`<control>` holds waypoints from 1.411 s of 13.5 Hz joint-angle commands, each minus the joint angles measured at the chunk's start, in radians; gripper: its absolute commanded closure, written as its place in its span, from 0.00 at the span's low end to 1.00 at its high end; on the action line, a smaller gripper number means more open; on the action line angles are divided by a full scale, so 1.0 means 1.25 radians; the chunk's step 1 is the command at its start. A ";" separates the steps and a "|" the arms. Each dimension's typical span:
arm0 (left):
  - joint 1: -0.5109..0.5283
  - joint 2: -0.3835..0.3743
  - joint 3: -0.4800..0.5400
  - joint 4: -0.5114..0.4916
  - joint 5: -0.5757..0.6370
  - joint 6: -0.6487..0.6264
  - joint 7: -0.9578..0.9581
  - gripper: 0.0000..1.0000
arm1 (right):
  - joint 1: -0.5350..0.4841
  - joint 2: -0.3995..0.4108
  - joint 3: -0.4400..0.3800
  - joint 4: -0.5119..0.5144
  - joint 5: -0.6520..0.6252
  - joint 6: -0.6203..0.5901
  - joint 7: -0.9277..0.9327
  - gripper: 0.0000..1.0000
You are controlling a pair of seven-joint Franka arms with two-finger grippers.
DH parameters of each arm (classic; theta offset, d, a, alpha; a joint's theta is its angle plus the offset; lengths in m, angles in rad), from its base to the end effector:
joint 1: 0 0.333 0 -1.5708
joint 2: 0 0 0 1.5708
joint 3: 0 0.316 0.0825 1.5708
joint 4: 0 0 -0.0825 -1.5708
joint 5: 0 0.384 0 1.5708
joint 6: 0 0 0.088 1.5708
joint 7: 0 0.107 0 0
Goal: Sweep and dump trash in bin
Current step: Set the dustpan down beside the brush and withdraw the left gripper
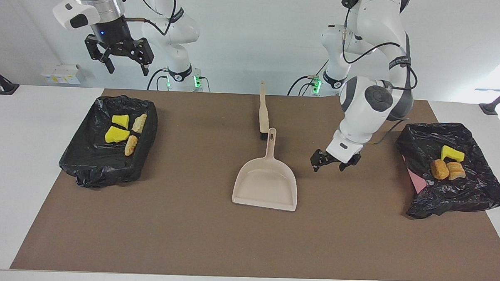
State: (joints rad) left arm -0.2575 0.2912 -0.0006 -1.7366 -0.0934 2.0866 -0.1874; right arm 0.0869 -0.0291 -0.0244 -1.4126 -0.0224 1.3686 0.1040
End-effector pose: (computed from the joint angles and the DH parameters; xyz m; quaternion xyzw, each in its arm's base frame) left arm 0.6224 -0.1691 0.4152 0.9986 -0.0135 0.0195 0.0468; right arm 0.5208 0.0296 0.6956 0.9997 -0.0229 -0.0065 0.0112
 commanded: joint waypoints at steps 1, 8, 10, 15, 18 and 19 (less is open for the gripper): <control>0.072 -0.022 -0.008 -0.001 0.000 -0.020 0.114 0.00 | -0.003 -0.015 -0.003 -0.015 0.002 -0.003 -0.019 0.00; 0.181 -0.141 -0.003 -0.005 0.073 -0.102 0.138 0.00 | -0.003 -0.015 -0.003 -0.015 0.002 -0.003 -0.019 0.00; 0.192 -0.175 -0.001 -0.002 0.083 -0.142 0.149 0.00 | -0.003 -0.015 -0.001 -0.015 0.002 -0.003 -0.019 0.00; 0.196 -0.210 -0.001 0.092 0.082 -0.345 0.160 0.00 | -0.003 -0.015 -0.003 -0.015 0.002 -0.003 -0.019 0.00; 0.195 -0.243 -0.002 0.096 0.082 -0.376 0.160 0.00 | -0.003 -0.015 -0.001 -0.015 0.002 -0.003 -0.019 0.00; 0.195 -0.245 -0.001 0.097 0.082 -0.386 0.160 0.00 | -0.003 -0.015 -0.003 -0.015 0.002 -0.003 -0.019 0.00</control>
State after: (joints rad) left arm -0.0207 -0.0005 0.0036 -1.6239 -0.0045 1.6436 0.0010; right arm 0.0869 -0.0291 -0.0244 -1.4126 -0.0224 1.3686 0.1040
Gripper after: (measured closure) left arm 0.000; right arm 0.000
